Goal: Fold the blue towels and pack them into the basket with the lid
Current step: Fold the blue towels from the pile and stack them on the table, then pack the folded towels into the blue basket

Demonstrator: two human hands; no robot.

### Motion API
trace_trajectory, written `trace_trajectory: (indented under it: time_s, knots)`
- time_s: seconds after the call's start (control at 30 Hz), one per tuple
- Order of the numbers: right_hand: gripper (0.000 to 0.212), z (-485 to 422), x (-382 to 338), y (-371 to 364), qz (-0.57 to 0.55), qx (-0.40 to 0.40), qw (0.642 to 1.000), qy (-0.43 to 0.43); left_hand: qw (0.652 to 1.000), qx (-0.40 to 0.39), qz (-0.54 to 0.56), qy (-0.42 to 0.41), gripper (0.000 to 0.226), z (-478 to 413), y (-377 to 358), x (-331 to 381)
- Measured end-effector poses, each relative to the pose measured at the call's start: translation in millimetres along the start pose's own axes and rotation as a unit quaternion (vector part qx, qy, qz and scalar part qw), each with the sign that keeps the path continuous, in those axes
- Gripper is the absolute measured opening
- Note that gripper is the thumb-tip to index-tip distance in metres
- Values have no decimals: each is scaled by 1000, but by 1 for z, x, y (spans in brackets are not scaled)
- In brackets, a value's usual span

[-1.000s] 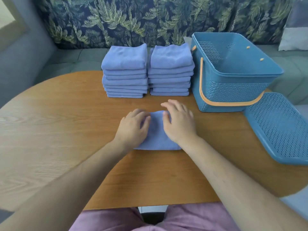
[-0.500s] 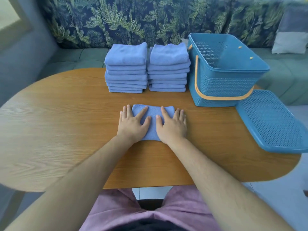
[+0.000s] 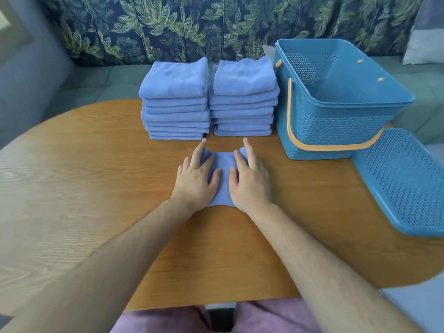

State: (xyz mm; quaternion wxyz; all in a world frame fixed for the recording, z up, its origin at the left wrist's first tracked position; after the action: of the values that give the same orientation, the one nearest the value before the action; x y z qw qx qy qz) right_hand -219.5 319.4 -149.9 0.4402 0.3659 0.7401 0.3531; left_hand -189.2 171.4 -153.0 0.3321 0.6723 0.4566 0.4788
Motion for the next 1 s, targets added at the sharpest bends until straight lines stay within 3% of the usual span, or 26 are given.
trace_trajectory:
  time_s: [0.13, 0.63, 0.77, 0.87, 1.0]
  knots:
    - [43, -5, -5, 2, 20, 28, 999, 23, 999, 40, 10, -17, 46, -7, 1, -1]
    - [49, -9, -6, -5, 71, -80, 994, -18, 997, -54, 39, 33, 50, -10, -1, -2]
    - [44, -7, -8, 5, 62, -120, 990, -37, 982, -79, 17, 168, 58, 6, 8, -3]
    - [42, -1, -11, 19, 74, -144, 981, -105, 969, -145, 19, 198, 66, 20, 15, 12]
    - [48, 1, -21, 20, 63, -212, 948, -227, 939, -215, 101, 250, 63, 8, 26, 15]
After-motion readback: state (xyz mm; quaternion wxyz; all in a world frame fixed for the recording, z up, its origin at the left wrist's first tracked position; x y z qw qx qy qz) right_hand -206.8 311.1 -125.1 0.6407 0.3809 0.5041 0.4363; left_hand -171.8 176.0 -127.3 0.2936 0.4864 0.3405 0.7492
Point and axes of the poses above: each hand's wrist, its own z-axis away from the middle knuckle, its own y-axis out of the back of the hand, x = y × z, the point moved 6 cm from there along -z, towards the middle knuckle, and after that the axes turned 5 degrees about -y, right-handed, at the moved point
